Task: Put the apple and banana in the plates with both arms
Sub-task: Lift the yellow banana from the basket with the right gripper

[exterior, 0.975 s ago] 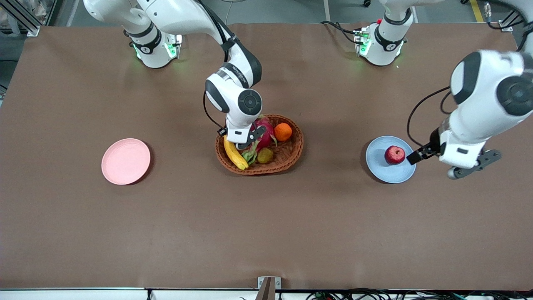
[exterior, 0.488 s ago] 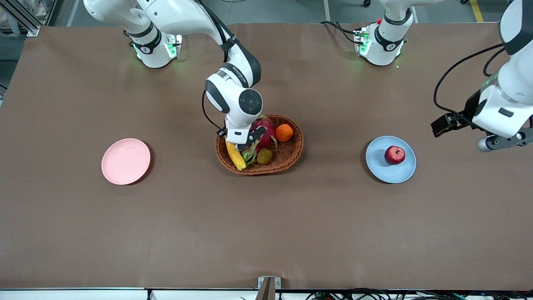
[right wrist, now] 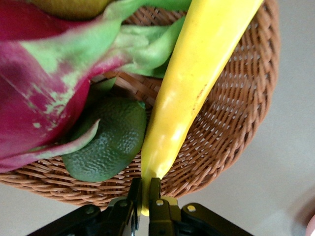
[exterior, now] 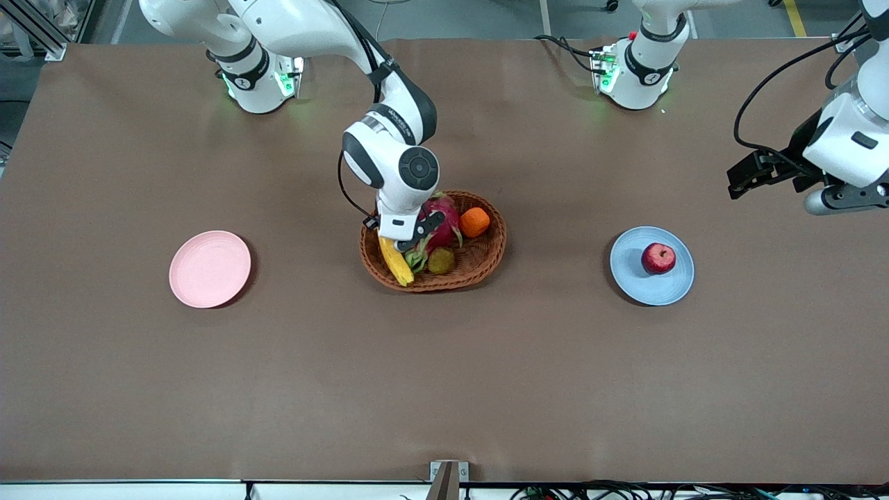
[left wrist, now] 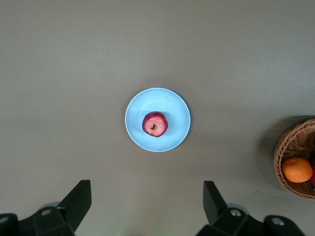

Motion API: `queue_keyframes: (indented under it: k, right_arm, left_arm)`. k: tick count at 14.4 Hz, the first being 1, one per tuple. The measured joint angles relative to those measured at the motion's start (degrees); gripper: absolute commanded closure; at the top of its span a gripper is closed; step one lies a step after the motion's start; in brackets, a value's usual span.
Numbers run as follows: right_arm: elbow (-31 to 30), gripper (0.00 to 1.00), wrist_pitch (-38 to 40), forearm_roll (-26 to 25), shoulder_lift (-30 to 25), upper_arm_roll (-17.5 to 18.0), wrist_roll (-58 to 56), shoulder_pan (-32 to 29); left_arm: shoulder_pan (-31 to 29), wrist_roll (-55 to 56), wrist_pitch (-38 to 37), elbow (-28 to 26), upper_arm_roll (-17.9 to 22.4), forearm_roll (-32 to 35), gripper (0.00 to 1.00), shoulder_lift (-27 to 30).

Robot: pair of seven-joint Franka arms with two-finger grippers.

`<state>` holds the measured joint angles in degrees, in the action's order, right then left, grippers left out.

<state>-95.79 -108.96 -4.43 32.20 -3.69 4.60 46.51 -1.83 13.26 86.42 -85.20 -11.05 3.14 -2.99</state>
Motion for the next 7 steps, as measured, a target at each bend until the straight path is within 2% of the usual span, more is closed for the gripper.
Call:
queue_keyframes:
  k: [3, 7]
  right_arm:
    - [2.7, 1.0, 2.4, 0.0, -1.0, -0.5, 1.0, -0.4]
    - [9.5, 1.0, 12.9, 0.4, -4.7, -1.0, 1.3, -4.9]
  left_arm:
    - [3.0, -0.3, 0.1, -1.6, 3.3, -1.9, 0.0, 1.5]
    - [3.4, -0.3, 0.7, -4.7, 3.4, -2.4, 0.0, 4.3]
